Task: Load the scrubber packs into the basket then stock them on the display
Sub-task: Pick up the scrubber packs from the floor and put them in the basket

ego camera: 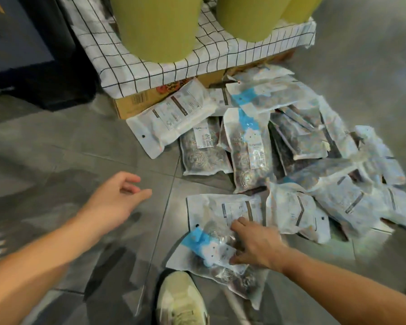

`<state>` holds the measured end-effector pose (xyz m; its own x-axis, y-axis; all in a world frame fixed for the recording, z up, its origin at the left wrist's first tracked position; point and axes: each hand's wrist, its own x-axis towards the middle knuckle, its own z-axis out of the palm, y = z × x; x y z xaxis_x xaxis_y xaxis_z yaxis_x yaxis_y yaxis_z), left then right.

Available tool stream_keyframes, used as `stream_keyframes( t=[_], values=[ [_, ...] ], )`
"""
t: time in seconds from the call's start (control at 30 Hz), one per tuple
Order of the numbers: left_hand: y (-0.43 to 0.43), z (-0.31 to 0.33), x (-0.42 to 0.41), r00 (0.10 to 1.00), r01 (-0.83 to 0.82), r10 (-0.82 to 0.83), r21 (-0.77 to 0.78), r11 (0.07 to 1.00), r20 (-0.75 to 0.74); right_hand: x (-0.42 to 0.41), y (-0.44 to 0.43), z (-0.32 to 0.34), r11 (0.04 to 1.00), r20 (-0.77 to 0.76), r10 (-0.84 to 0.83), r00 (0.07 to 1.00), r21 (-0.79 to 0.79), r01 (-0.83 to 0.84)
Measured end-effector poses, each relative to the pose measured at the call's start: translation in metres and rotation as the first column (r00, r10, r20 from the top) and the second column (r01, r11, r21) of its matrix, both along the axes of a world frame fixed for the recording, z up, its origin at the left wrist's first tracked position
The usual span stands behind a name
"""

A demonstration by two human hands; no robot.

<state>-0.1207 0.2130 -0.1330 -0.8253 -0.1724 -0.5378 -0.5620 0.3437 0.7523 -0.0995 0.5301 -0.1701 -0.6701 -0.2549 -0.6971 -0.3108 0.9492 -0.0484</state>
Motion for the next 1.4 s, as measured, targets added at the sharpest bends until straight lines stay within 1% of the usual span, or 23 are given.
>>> stream_keyframes(
  t=[0.1, 0.17, 0.2, 0.27, 0.3, 0.37, 0.43, 0.47, 0.53, 0.57, 0.63, 0.7, 0.77, 0.8, 0.87, 0.93, 1.1, 1.17, 1.23, 1.3, 1.4],
  values=[
    [-0.006, -0.011, 0.01, 0.998, -0.014, 0.014, -0.004, 1.0, 0.059, -0.012, -0.008, 0.013, 0.994, 0.013, -0.099, 0.995, -0.052, 0.099],
    [-0.01, -0.008, 0.012, 0.995, -0.017, 0.016, 0.01, 1.0, 0.095, -0.033, -0.012, 0.027, 0.953, 0.033, -0.237, 0.971, -0.184, 0.239],
    [-0.011, -0.003, 0.012, 0.994, -0.022, 0.019, 0.032, 0.999, 0.109, -0.046, -0.016, 0.035, 0.9, 0.064, -0.33, 0.942, -0.279, 0.335],
    [-0.009, 0.006, 0.009, 0.99, -0.04, 0.022, 0.128, 0.991, 0.14, -0.074, -0.026, 0.048, 0.735, 0.144, -0.489, 0.86, -0.463, 0.496],
    [-0.007, 0.008, 0.006, 0.987, -0.062, 0.031, 0.2, 0.978, 0.155, -0.086, -0.033, 0.054, 0.645, 0.193, -0.531, 0.825, -0.539, 0.542],
    [0.001, 0.009, 0.0, 0.985, -0.108, 0.054, 0.337, 0.935, 0.165, -0.106, -0.052, 0.064, 0.483, 0.301, -0.541, 0.785, -0.653, 0.584],
    [0.011, 0.013, -0.011, 0.983, -0.153, 0.092, 0.442, 0.884, 0.157, -0.117, -0.076, 0.073, 0.367, 0.397, -0.512, 0.762, -0.701, 0.611],
    [0.016, 0.017, -0.016, 0.981, -0.183, 0.129, 0.497, 0.848, 0.142, -0.12, -0.089, 0.076, 0.332, 0.434, -0.493, 0.754, -0.708, 0.624],
    [0.021, 0.022, -0.027, 0.965, -0.259, 0.238, 0.586, 0.768, 0.114, -0.123, -0.109, 0.076, 0.29, 0.502, -0.424, 0.754, -0.714, 0.638],
    [0.02, 0.021, -0.032, 0.953, -0.292, 0.281, 0.594, 0.75, 0.113, -0.124, -0.115, 0.072, 0.268, 0.543, -0.39, 0.743, -0.706, 0.656],
    [0.013, 0.017, -0.039, 0.932, -0.343, 0.342, 0.58, 0.739, 0.116, -0.131, -0.121, 0.065, 0.202, 0.631, -0.353, 0.69, -0.669, 0.715],
    [0.001, 0.012, -0.042, 0.915, -0.386, 0.384, 0.553, 0.739, 0.126, -0.142, -0.121, 0.055, 0.113, 0.689, -0.386, 0.613, -0.625, 0.773],
    [-0.012, 0.006, -0.044, 0.902, -0.418, 0.412, 0.508, 0.753, 0.133, -0.159, -0.121, 0.041, 0.039, 0.674, -0.511, 0.534, -0.602, 0.797],
    [-0.019, 0.004, -0.044, 0.898, -0.428, 0.418, 0.484, 0.764, 0.134, -0.169, -0.122, 0.031, 0.003, 0.644, -0.592, 0.484, -0.599, 0.801],
    [-0.033, -0.001, -0.044, 0.886, -0.457, 0.44, 0.428, 0.779, 0.145, -0.19, -0.128, 0.012, -0.102, 0.623, -0.703, 0.343, -0.566, 0.818],
    [-0.045, -0.006, -0.043, 0.875, -0.482, 0.458, 0.37, 0.794, 0.156, -0.208, -0.142, -0.003, -0.201, 0.632, -0.738, 0.236, -0.541, 0.817],
    [-0.075, -0.011, -0.041, 0.863, -0.506, 0.483, 0.263, 0.822, 0.15, -0.245, -0.176, -0.019, -0.435, 0.688, -0.724, 0.051, -0.512, 0.74],
    [-0.085, -0.011, -0.038, 0.846, -0.533, 0.514, 0.235, 0.813, 0.141, -0.255, -0.18, -0.023, -0.464, 0.687, -0.727, -0.004, -0.487, 0.74],
    [-0.09, -0.009, -0.036, 0.833, -0.554, 0.534, 0.228, 0.801, 0.146, -0.261, -0.181, -0.025, -0.462, 0.675, -0.738, -0.017, -0.486, 0.742],
    [-0.093, -0.005, -0.034, 0.828, -0.56, 0.539, 0.231, 0.795, 0.152, -0.262, -0.181, -0.022, -0.442, 0.673, -0.739, -0.032, -0.447, 0.777],
    [-0.098, 0.007, -0.036, 0.832, -0.554, 0.535, 0.25, 0.794, 0.146, -0.252, -0.177, -0.005, -0.463, 0.705, -0.708, -0.041, -0.419, 0.781]
  ],
)
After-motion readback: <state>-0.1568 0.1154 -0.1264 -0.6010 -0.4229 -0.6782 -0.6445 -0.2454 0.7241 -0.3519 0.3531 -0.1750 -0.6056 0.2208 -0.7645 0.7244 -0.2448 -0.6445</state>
